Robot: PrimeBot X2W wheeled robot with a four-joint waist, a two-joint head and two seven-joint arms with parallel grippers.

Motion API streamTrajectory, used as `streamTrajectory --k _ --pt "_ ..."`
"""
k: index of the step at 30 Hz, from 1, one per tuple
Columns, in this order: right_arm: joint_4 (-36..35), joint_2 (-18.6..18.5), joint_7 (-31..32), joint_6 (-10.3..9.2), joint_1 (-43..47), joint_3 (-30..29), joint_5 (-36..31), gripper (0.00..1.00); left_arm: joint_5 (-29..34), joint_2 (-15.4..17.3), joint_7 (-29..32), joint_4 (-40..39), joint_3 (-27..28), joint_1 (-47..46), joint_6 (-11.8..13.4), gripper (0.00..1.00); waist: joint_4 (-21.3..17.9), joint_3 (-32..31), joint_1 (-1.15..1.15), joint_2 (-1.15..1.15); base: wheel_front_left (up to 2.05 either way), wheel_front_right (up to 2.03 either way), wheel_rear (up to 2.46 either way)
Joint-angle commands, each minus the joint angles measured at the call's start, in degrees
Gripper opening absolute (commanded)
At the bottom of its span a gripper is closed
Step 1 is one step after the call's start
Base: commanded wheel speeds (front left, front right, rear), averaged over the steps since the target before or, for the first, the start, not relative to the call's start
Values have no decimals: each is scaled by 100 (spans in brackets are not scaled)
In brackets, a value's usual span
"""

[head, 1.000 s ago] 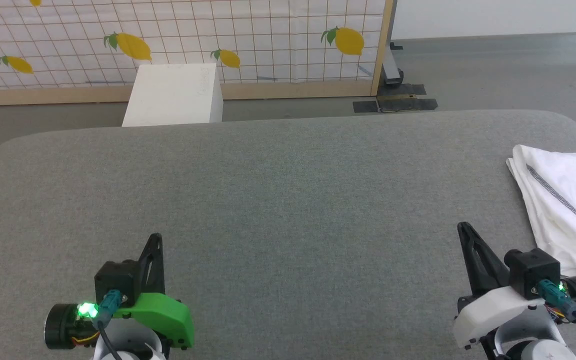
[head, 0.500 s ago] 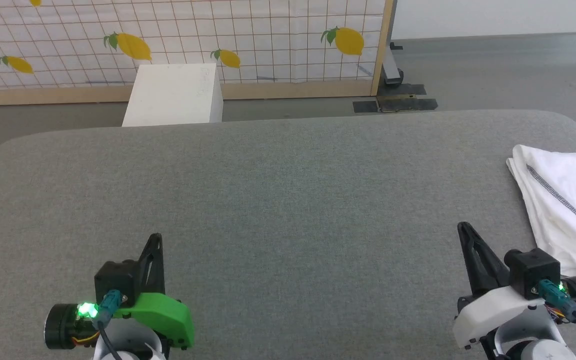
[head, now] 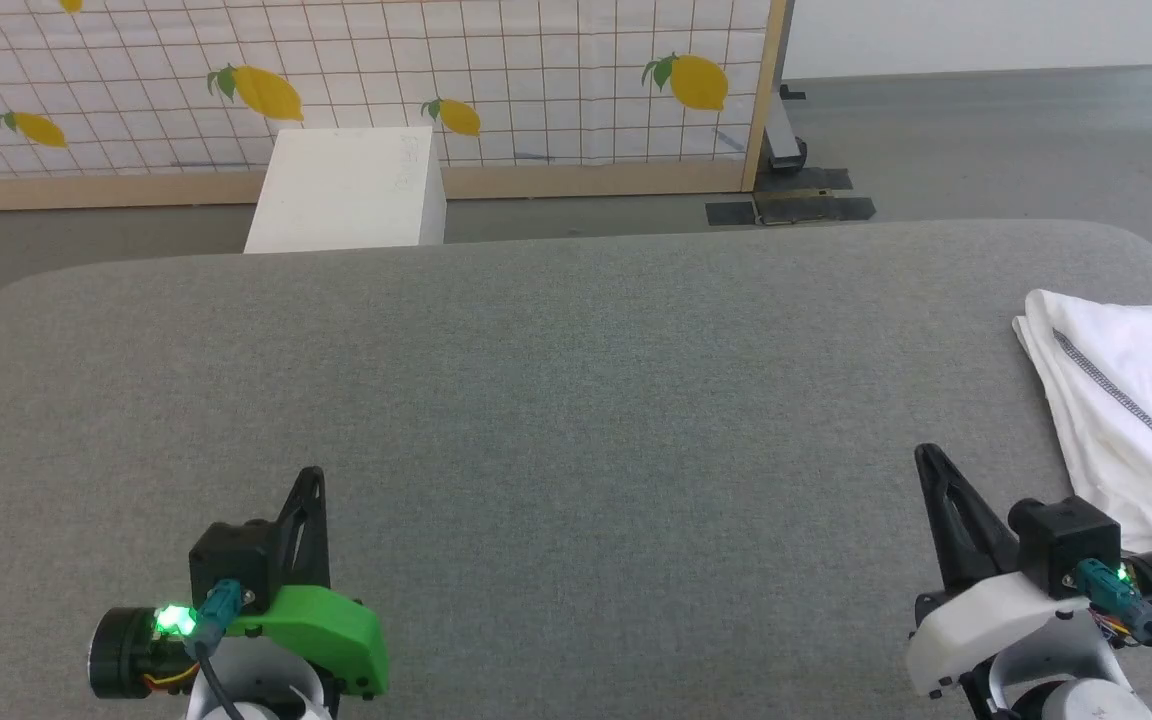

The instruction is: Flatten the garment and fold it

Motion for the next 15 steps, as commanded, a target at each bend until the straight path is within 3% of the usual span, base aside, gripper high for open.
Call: streamTrajectory --k 1,15 --pt "13 15 1 -10 -103 9 2 0 59 -28 8 20 19 -102 -5 0 0 0 0 0 0 0 0" --pt "13 15 1 -10 -103 9 2 0 59 -28 8 20 19 -102 -5 0 0 0 0 0 0 0 0"
